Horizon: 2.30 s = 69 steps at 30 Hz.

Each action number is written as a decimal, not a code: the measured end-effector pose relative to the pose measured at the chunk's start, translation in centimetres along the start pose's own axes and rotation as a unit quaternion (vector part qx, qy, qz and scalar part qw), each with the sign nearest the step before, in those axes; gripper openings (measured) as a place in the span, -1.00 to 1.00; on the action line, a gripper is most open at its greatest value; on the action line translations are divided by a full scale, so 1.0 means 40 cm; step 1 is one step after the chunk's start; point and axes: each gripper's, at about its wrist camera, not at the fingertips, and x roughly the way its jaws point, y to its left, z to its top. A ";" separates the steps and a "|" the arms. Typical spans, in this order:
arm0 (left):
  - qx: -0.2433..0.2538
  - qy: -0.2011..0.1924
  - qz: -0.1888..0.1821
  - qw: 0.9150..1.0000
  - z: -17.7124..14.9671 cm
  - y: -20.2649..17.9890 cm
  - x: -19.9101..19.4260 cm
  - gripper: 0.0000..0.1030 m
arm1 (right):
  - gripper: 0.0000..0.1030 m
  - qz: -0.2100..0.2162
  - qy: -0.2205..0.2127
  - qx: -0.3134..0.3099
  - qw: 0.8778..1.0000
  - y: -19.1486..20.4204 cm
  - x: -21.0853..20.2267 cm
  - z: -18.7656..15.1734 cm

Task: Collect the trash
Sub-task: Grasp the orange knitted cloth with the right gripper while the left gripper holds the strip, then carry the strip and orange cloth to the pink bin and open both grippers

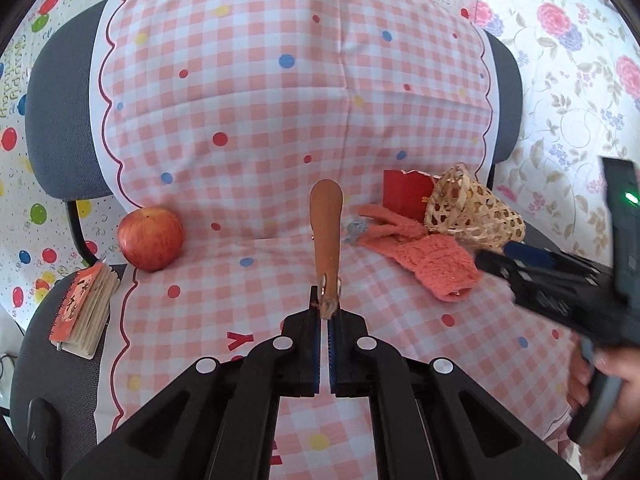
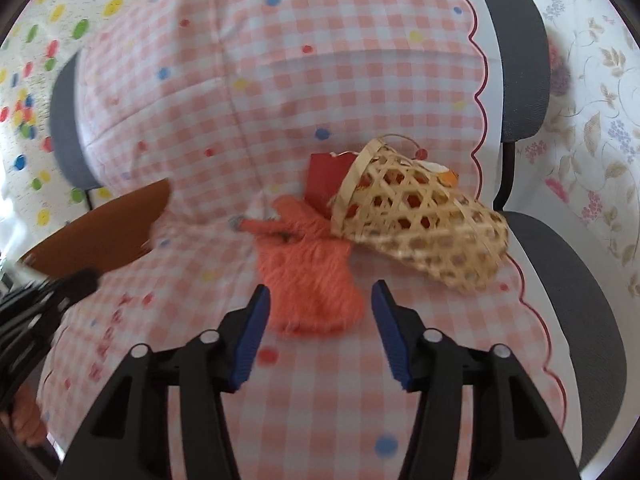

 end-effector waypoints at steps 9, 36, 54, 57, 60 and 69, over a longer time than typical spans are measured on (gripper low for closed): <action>-0.014 0.007 0.002 1.000 0.012 0.024 0.039 -0.94 | 0.04 0.017 0.071 0.038 0.997 -0.034 0.164 0.022; -0.009 -0.074 -0.017 0.997 -0.017 -0.017 -0.253 -0.94 | -0.74 -0.014 -0.092 -0.097 0.991 0.149 -0.364 0.000; 0.074 -0.050 -0.129 0.988 -0.191 -0.318 -0.288 -0.94 | -0.74 -0.058 -0.093 0.021 0.994 -0.096 -0.559 -0.314; 0.090 -0.045 -0.156 0.983 -0.213 -0.370 -0.286 -0.94 | -0.74 -0.076 -0.087 0.035 0.993 -0.126 -0.596 -0.367; 0.110 -0.039 -0.182 0.976 -0.236 -0.433 -0.279 -0.94 | -0.73 -0.101 -0.079 0.053 0.990 -0.155 -0.633 -0.421; 0.153 -0.013 -0.228 0.961 -0.301 -0.550 -0.275 -0.94 | -0.67 -0.172 -0.022 0.097 0.980 -0.247 -0.634 -0.576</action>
